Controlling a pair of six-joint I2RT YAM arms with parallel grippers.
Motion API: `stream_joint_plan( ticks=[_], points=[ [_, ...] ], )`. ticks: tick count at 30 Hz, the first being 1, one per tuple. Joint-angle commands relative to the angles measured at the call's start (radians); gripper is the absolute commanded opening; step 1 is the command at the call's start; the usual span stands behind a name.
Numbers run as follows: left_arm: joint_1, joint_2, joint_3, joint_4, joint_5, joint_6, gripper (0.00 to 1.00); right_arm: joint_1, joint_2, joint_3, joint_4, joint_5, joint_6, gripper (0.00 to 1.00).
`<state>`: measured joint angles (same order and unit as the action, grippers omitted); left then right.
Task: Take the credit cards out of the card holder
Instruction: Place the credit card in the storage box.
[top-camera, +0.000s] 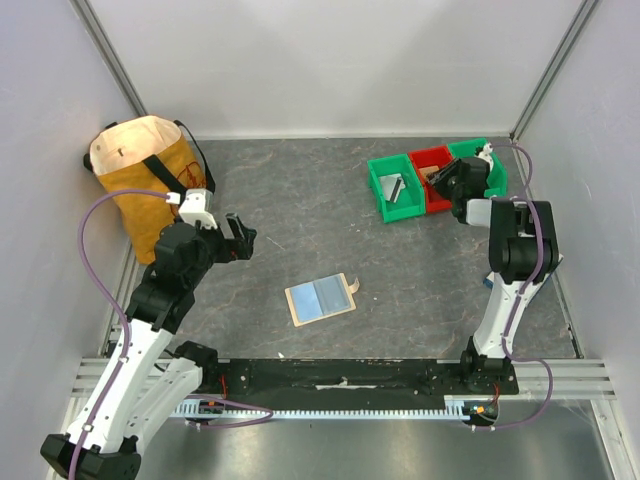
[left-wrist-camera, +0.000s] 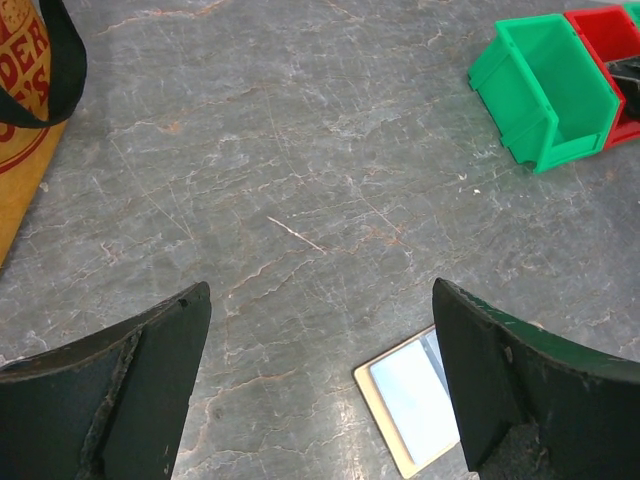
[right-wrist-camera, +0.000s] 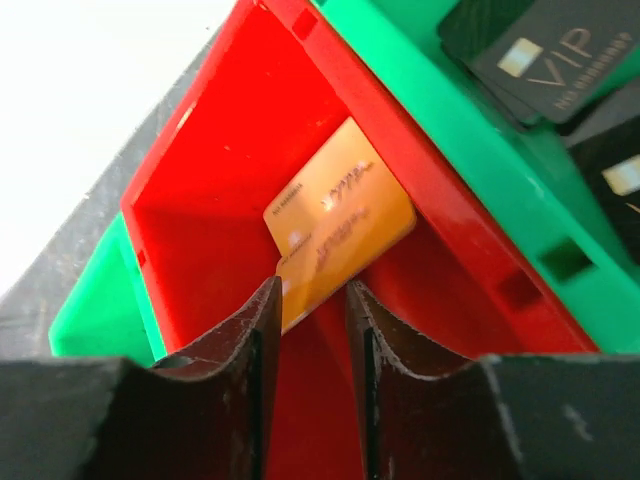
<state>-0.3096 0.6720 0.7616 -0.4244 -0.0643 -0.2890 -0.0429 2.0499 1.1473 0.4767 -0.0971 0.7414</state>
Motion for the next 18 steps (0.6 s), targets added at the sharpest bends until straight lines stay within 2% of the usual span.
stream_joint_plan(
  ticks=[1, 7, 10, 18],
  points=[
    [0.003, -0.006, -0.007, 0.033, 0.038, 0.036, 0.96, -0.003, -0.144, -0.023, -0.107, 0.121, -0.082, 0.44],
    [0.003, -0.003, -0.010, 0.039, 0.060, 0.034, 0.96, 0.008, -0.319, -0.081, -0.226, 0.186, -0.171, 0.62],
    [0.003, 0.015, -0.016, 0.053, 0.103, 0.027, 0.96, 0.037, -0.419, -0.132, -0.251, 0.169, -0.232, 0.65],
    [0.003, 0.107, 0.012, 0.065, 0.312, -0.067, 0.92, 0.256, -0.689, -0.274, -0.361, 0.103, -0.356, 0.69]
  ],
)
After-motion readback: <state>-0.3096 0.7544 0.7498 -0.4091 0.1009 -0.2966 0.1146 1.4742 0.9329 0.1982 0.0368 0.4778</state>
